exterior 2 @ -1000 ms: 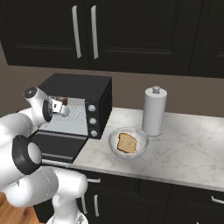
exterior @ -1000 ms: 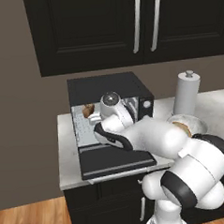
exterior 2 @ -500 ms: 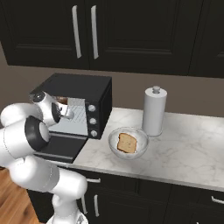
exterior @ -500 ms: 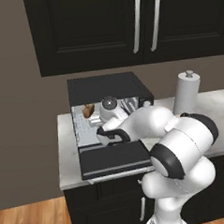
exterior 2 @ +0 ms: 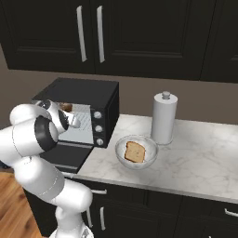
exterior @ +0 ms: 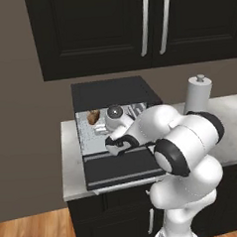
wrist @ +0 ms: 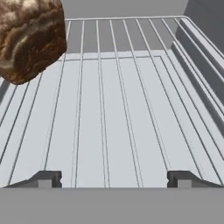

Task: Pick up the heated bread from the toaster oven and place it in the bowl. Then move the bread bowl to the dining counter.

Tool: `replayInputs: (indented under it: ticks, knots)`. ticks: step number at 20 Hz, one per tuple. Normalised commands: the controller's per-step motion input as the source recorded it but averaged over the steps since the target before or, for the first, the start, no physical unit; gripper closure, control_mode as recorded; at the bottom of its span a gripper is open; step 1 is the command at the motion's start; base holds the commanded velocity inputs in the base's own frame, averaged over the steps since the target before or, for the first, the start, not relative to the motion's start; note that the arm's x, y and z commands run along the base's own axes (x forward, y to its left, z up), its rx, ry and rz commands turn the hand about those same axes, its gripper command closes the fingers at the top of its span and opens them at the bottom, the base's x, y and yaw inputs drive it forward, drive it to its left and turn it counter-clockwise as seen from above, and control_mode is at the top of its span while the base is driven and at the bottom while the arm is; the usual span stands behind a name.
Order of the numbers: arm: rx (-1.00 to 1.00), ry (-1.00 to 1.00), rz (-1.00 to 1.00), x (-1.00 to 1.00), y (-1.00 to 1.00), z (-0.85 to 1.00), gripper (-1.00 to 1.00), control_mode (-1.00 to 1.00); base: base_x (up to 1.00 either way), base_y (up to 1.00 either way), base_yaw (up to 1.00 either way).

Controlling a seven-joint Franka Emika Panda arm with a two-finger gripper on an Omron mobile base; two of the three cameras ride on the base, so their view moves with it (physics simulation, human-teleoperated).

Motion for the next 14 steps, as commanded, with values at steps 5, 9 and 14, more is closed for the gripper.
replayInputs:
  ticks: [5, 9, 14]
  knots:
    - [0.0, 0.12, -0.05, 0.0, -0.15, -0.19, -1.0, -1.0, 0.0, 0.0, 0.0]
    - [0.0, 0.29, -0.06, -0.14, -0.17, -0.14, -1.0, -1.0, 0.0, 0.0, 0.0]
    - [0.0, 0.33, -0.05, -0.43, -0.23, -0.18, -1.0, -1.0, 0.0, 0.0, 0.0]
